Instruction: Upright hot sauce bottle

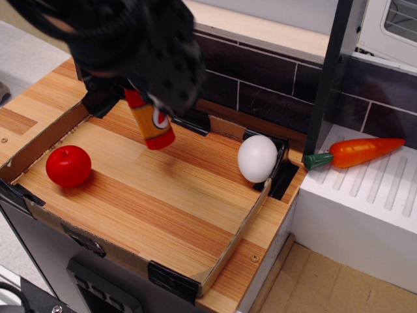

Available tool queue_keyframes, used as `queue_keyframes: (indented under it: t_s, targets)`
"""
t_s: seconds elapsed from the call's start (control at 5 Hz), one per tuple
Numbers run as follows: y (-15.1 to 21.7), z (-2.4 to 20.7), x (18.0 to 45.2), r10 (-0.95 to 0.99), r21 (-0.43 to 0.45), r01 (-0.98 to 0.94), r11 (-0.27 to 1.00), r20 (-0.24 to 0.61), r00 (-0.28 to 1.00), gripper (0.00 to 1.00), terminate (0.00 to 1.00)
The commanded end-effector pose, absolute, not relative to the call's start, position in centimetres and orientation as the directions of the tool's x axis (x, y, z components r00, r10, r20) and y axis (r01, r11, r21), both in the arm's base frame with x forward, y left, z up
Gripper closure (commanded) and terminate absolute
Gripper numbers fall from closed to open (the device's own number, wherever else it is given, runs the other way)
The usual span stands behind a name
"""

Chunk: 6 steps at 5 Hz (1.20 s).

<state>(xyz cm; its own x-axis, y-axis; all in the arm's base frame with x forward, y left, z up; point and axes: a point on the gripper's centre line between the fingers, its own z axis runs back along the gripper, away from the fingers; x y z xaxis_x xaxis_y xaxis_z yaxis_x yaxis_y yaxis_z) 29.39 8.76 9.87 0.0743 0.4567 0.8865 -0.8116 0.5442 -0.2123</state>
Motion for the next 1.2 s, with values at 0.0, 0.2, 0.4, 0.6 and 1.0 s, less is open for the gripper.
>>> queue_keyframes:
  t_s: [0.0,0.2,0.4,0.6,1.0]
  targets:
    - [7.3,8.3,29.3,0.327,-0.238,-0.764,0.600,0.944,-0.037,1.00,0.00]
    - [7.1,8.1,29.0,0.288,-0.237,-0.753,0.613,0.955,-0.066,1.00,0.00]
    - [6.7,8.0,28.7,0.208,-0.186,-0.740,0.647,0.976,-0.064,1.00,0.00]
    - [6.5,7.8,28.4,0.130,-0.101,-0.739,0.666,0.991,-0.018,1.00,0.00]
    - [6.4,7.5,28.1,0.087,-0.054,-0.747,0.663,0.996,0.006,1.00,0.00]
